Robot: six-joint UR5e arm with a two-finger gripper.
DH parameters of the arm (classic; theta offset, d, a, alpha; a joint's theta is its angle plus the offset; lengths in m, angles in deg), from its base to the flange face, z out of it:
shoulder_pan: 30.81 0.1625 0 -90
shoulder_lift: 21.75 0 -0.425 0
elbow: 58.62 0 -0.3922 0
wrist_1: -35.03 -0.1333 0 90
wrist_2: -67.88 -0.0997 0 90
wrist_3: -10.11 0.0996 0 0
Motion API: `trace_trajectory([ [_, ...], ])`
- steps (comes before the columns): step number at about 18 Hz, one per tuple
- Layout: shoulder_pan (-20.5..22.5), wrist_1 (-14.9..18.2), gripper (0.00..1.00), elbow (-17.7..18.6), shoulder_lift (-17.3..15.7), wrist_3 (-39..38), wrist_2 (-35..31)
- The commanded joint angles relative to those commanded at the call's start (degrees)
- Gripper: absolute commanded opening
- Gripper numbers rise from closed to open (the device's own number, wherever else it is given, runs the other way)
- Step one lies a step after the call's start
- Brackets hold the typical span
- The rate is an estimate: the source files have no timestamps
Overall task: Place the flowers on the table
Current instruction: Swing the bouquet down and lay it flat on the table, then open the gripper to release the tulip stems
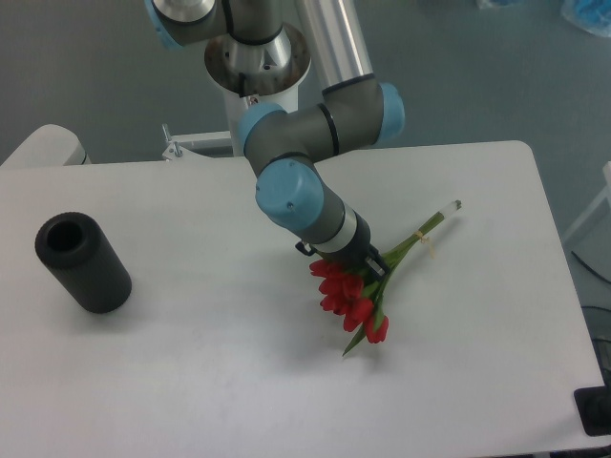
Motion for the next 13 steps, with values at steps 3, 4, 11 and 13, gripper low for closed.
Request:
trace_trajectory([
  [3, 2.27, -0.09, 1.00, -3.52, -0.17, -0.18, 5.08],
  [4, 3.51, -0.17, 1.00, -4.66, -0.44, -0.35, 7.71],
  [11, 17.03, 0.26, 1.00, -11.34, -2.37, -3.34, 34.78],
  [13, 21.25, 0.44, 1.00, -12.14, -3.34, -2.73, 38.66],
])
